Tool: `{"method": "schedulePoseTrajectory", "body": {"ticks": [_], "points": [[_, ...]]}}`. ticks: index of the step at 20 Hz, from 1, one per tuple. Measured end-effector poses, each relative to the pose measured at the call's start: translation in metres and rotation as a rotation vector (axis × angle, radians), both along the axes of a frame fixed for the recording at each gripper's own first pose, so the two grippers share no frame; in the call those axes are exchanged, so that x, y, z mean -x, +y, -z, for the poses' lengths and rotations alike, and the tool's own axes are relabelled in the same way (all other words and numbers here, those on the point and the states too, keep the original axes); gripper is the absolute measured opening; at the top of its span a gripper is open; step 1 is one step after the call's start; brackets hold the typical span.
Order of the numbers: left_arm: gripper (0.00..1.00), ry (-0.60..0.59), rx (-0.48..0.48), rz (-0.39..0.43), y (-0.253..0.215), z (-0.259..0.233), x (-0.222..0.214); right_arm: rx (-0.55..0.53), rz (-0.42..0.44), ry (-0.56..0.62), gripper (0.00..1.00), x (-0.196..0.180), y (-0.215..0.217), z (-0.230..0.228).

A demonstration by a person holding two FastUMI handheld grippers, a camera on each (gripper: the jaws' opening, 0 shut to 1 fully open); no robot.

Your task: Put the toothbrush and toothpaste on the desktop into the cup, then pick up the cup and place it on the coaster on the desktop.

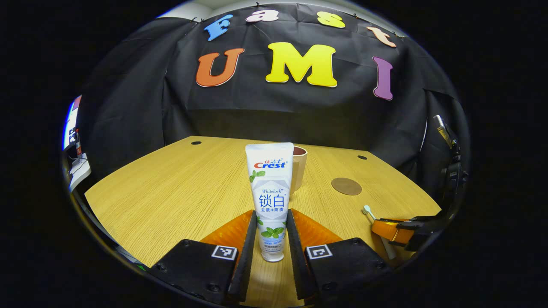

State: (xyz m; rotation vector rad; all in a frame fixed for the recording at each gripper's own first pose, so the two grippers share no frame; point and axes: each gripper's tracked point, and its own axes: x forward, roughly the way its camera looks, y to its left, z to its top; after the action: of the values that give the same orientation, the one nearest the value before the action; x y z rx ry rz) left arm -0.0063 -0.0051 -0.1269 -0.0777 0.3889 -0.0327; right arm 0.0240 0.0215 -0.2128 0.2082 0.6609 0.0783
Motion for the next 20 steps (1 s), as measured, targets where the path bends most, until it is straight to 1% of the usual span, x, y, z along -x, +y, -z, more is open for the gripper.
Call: {"method": "schedulePoseTrajectory", "body": {"ticks": [2, 3, 4, 5, 7, 8, 9, 11, 12, 13, 14, 15, 16, 17, 18, 20], "points": [[0.45, 0.006, -0.015, 0.015, -0.003, 0.003, 0.002, 0.002, -0.008, -0.011, 0.01, 0.001, 0.001, -0.001], [0.41, 0.019, -0.019, 0.016, -0.003, 0.007, 0.003, 0.003, -0.01, -0.017, 0.01, 0.0, 0.002, -0.003], [0.41, 0.024, -0.019, 0.023, -0.006, 0.009, 0.004, 0.004, -0.02, -0.025, 0.01, 0.001, 0.004, -0.004], [0.44, 0.024, -0.011, 0.033, -0.007, 0.011, 0.004, 0.008, -0.024, -0.037, 0.01, 0.001, 0.005, -0.006], [0.44, 0.067, 0.051, 0.084, -0.022, 0.022, 0.006, 0.021, -0.028, -0.065, 0.01, 0.002, 0.005, -0.008], [0.44, 0.105, 0.084, 0.094, -0.025, 0.033, 0.007, 0.02, -0.035, -0.064, 0.0, 0.002, 0.006, -0.007], [0.45, 0.125, 0.079, 0.09, -0.024, 0.041, 0.008, 0.006, -0.045, -0.058, 0.0, 0.004, 0.008, -0.007], [0.41, 0.14, 0.007, 0.081, -0.018, 0.051, 0.007, -0.028, -0.04, -0.057, 0.0, 0.004, 0.005, -0.009], [0.39, 0.121, -0.009, 0.086, -0.018, 0.048, 0.008, -0.04, -0.032, -0.072, 0.0, 0.003, 0.002, -0.011], [0.37, 0.123, -0.005, 0.095, -0.021, 0.048, 0.006, -0.04, -0.025, -0.093, 0.0, 0.002, -0.001, -0.015], [0.33, 0.111, 0.023, 0.114, -0.027, 0.046, 0.007, -0.029, -0.019, -0.111, 0.0, 0.002, -0.004, -0.016], [0.36, 0.107, 0.043, 0.116, -0.029, 0.045, 0.007, -0.018, -0.017, -0.119, 0.01, 0.002, -0.007, -0.016], [0.34, 0.106, 0.048, 0.116, -0.029, 0.045, 0.006, -0.018, -0.018, -0.123, 0.0, 0.003, -0.006, -0.017], [0.37, 0.105, 0.055, 0.119, -0.029, 0.046, 0.008, -0.024, -0.022, -0.125, 0.0, 0.004, -0.005, -0.017], [0.31, 0.105, 0.064, 0.126, -0.031, 0.046, 0.007, -0.028, -0.022, -0.127, 0.0, 0.004, -0.004, -0.017], [0.29, 0.095, 0.078, 0.137, -0.033, 0.043, 0.008, -0.03, -0.024, -0.126, 0.0, 0.006, -0.003, -0.016]]}}
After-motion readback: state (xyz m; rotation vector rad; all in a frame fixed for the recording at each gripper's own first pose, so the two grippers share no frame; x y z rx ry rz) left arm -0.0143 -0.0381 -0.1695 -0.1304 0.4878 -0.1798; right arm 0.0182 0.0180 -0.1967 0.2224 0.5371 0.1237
